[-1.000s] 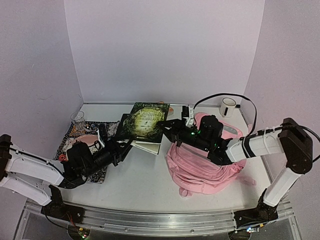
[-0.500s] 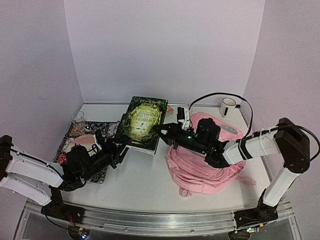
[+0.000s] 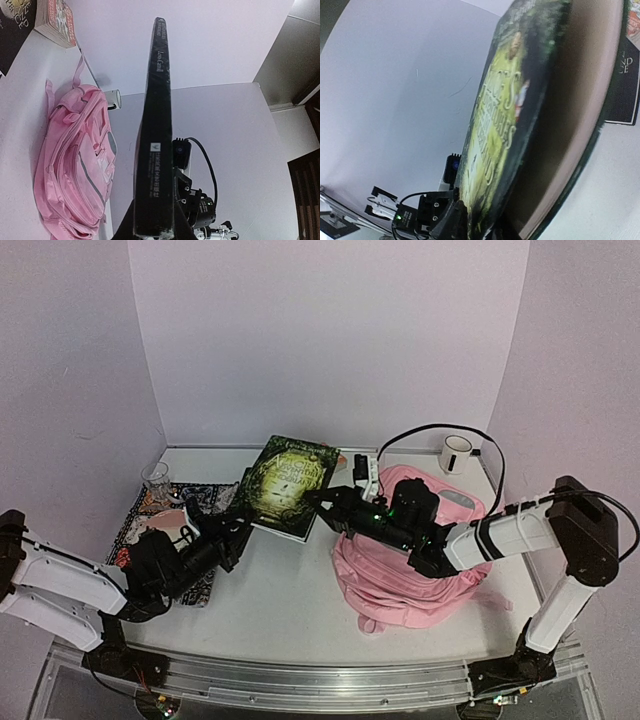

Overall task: Pack the student bag
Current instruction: Pass from the right arm to the left, then pick up the largest pocket of the bag from the student bag.

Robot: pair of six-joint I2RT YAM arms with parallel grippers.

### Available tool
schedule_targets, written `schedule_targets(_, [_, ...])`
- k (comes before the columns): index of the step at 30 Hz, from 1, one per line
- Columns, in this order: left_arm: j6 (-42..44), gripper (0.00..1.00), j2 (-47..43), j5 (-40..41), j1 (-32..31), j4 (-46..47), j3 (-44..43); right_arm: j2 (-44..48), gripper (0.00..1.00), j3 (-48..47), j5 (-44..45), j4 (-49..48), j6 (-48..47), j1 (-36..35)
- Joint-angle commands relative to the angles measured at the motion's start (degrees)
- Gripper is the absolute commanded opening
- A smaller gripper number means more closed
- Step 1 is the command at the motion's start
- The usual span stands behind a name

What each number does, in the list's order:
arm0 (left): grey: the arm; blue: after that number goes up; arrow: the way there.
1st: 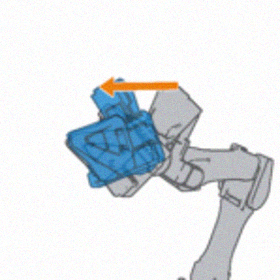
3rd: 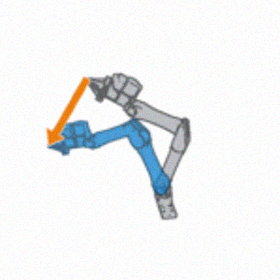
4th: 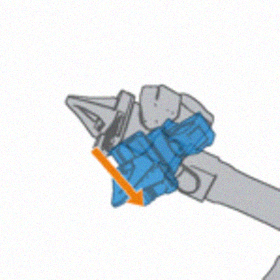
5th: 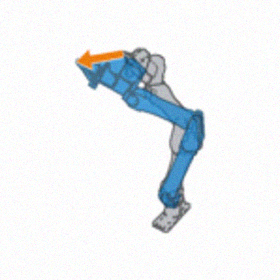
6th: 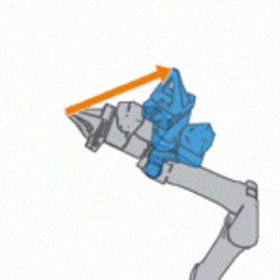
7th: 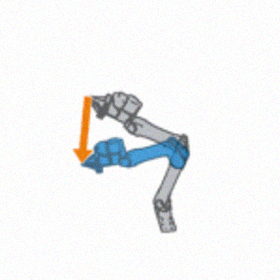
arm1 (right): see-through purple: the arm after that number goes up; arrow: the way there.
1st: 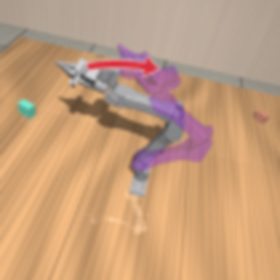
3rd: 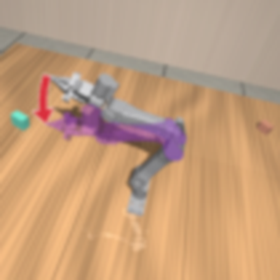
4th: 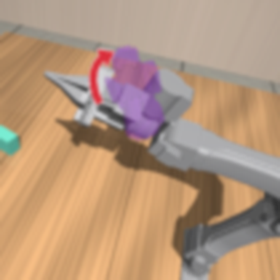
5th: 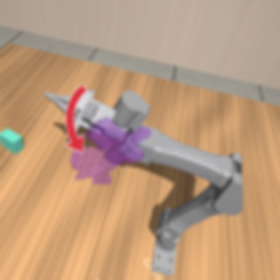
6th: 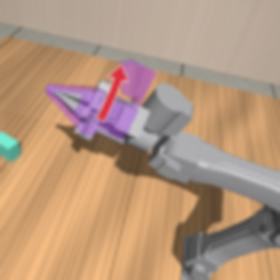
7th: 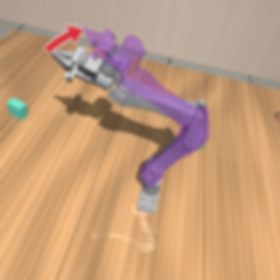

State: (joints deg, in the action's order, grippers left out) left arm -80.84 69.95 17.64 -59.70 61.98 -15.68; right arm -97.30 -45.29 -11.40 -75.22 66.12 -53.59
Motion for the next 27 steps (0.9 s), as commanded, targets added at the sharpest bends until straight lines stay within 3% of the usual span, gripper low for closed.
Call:
schedule_targets(1, [1.4,0.0,-0.9,2.4,0.2,10.0,-1.5,2.2,0.27,0.9,-1.5,-3.6,-5.1,-1.8])
schedule_targets(8, [7.2,0.0,-3.7,5.3,0.3,9.9,1.0,10.1,0.6,3.3,4.6,11.3,-13.7,-1.7])
schedule_targets(14, [8.6,0.0,-4.1,5.2,1.7,9.5,2.8,16.3,0.79,-1.0,9.8,40.7,-27.7,-0.9])
schedule_targets(20, [5.4,0.0,-3.2,-2.3,7.3,4.4,2.6,18.8,0.91,-5.4,15.9,65.5,-39.4,-0.6])
schedule_targets(27, [6.3,0.0,-4.7,-8.6,10.9,-8.6,-1.1,16.0,0.89,-11.0,15.8,85.4,-48.4,-0.6])
